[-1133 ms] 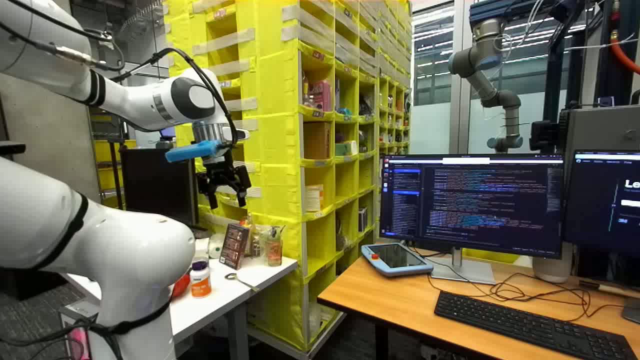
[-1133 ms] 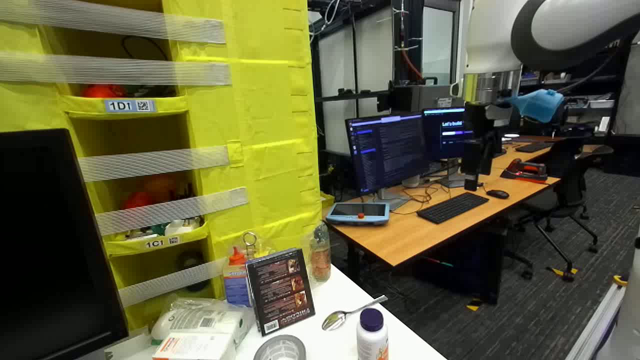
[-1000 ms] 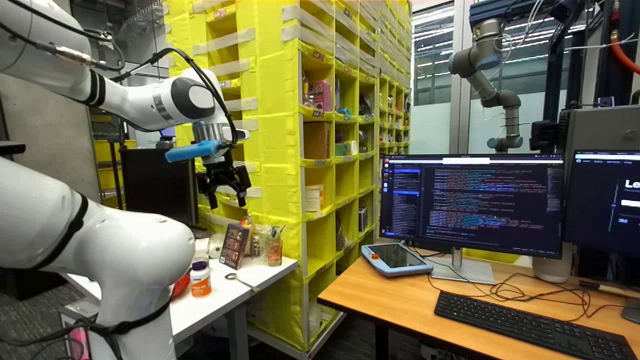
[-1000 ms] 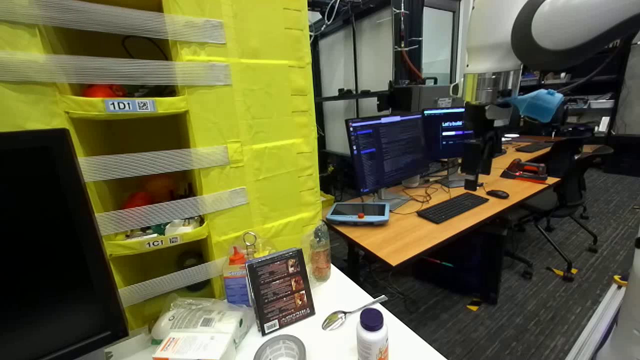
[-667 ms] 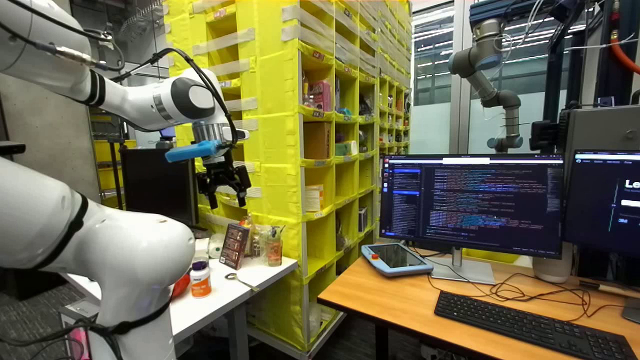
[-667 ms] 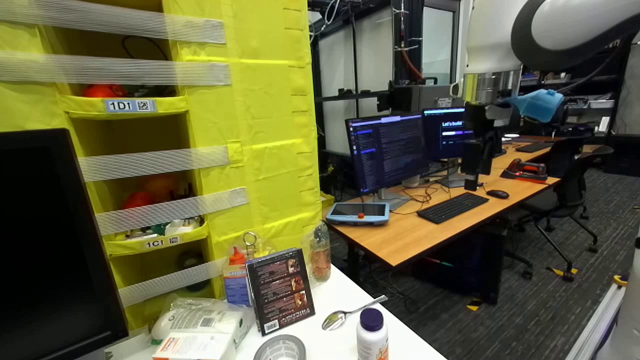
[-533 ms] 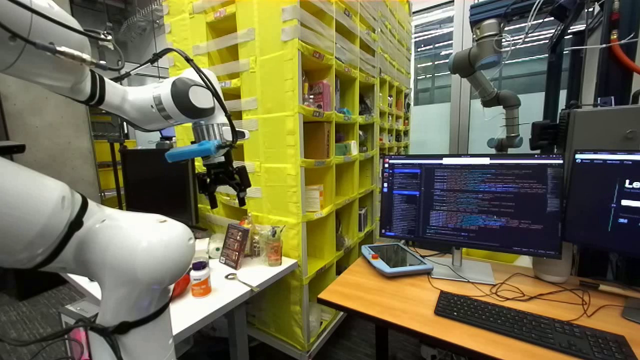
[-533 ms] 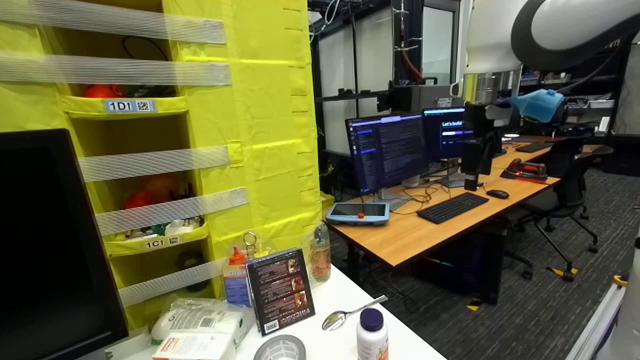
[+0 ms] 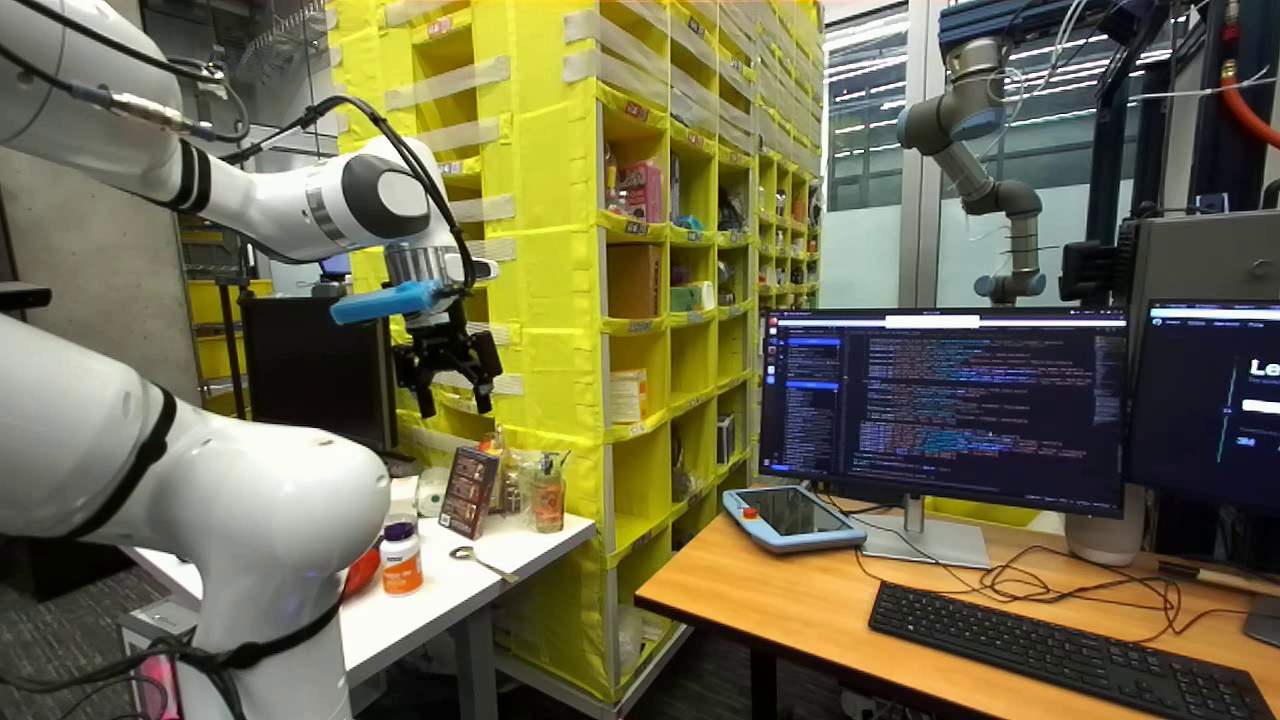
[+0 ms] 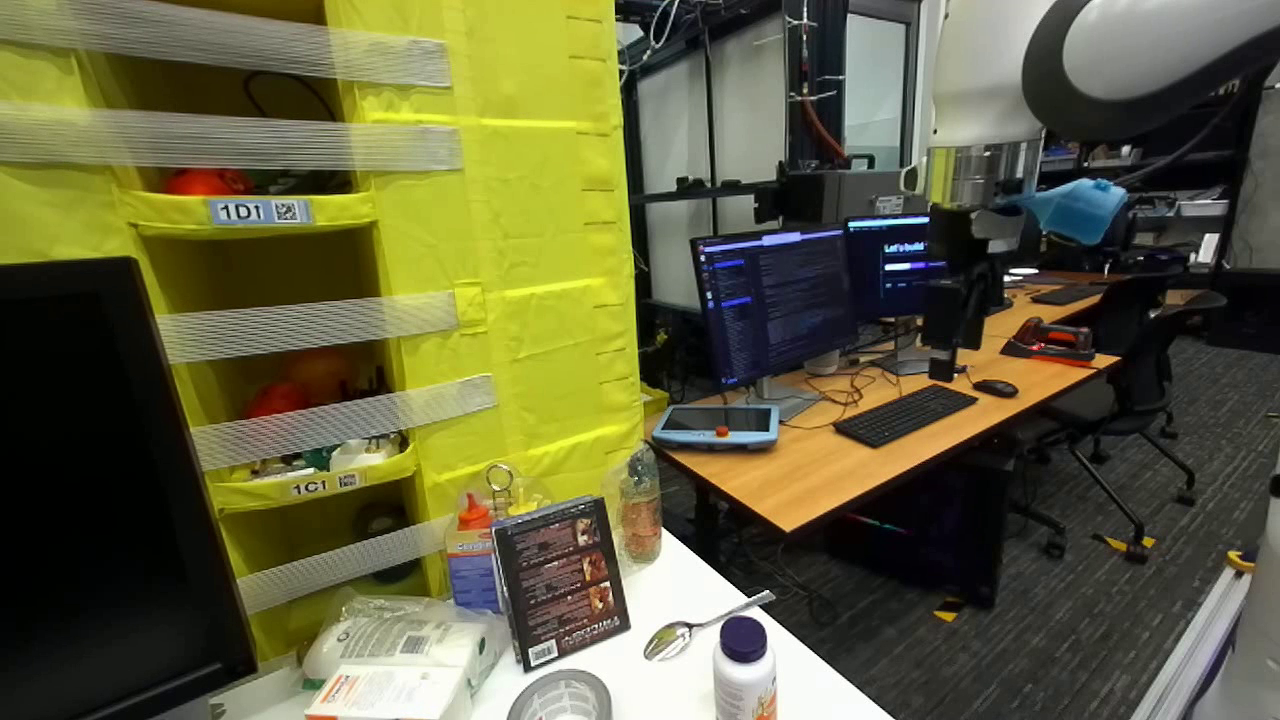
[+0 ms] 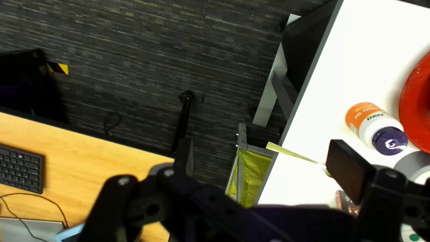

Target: Pick up the white bottle with a black lid and move it a little to the left on the table

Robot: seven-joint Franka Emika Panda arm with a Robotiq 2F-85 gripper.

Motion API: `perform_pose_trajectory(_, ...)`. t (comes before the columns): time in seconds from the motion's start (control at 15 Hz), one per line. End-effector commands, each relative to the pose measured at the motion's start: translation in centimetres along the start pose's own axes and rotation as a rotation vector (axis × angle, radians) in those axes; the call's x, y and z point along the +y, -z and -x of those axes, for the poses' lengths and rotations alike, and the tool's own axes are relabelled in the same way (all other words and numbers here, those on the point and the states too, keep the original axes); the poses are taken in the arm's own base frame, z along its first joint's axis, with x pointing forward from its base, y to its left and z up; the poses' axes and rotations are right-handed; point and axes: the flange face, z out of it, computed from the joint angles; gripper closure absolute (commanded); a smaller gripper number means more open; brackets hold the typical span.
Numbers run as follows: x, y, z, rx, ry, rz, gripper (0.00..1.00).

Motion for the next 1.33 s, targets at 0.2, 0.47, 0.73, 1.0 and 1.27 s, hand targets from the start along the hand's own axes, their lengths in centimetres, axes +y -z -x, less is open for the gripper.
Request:
perform_pose_trajectory(0.2,0.0,0.1,0.0,-0.001,0.0,0.0,0.0)
perform_pose_trajectory(0.47,-0.2,0.0,-0.4,0.004,0.006,-0.001,0.0)
perform_pose_trajectory(0.73,-1.5,-0.9,-2.0,0.015,0.044,0.005,0.0)
perform_pose_trajectory(1.0,-4.2,-2.1,-3.9,0.033,0.124,0.025,0.0)
perform_pose_trajectory(1.27,-8.5,-4.8,-5.7,-0.018,0.232,0.082,0.0)
